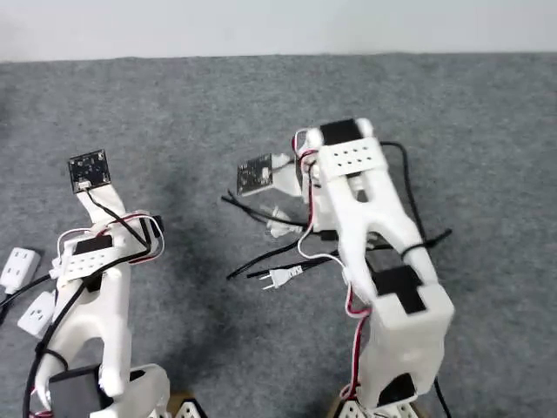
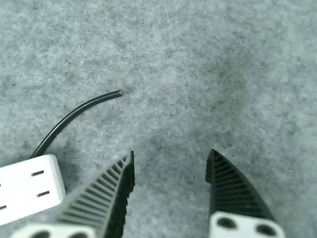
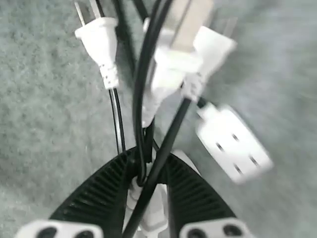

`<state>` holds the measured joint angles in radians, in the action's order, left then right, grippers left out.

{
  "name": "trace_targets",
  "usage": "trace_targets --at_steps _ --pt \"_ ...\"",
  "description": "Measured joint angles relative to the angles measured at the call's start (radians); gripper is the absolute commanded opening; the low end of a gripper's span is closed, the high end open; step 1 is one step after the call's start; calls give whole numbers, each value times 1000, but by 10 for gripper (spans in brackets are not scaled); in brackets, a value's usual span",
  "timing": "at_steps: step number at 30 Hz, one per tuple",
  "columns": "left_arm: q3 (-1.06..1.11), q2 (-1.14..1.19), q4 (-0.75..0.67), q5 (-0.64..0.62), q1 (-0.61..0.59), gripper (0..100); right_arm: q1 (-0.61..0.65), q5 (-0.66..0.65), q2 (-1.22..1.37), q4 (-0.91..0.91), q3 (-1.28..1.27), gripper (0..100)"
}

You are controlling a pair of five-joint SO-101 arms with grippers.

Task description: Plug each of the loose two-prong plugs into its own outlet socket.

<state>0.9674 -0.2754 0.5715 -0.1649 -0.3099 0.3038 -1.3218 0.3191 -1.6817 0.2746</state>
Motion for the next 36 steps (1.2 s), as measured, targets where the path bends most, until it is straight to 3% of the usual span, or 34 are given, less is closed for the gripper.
trace_targets --at_steps 8,12,19,30,36 --pt "0 0 -9 0 0 225 26 91 -147 -64 153 8" --pt "0 0 -9 0 0 225 -21 120 -199 -69 230 8" --pt "0 0 -9 0 0 225 -242 118 -239 -71 241 8" --pt "8 0 -11 0 3 225 -735 -107 -259 -71 308 9" --pt "8 0 -11 0 3 225 -933 -203 -107 -64 308 9"
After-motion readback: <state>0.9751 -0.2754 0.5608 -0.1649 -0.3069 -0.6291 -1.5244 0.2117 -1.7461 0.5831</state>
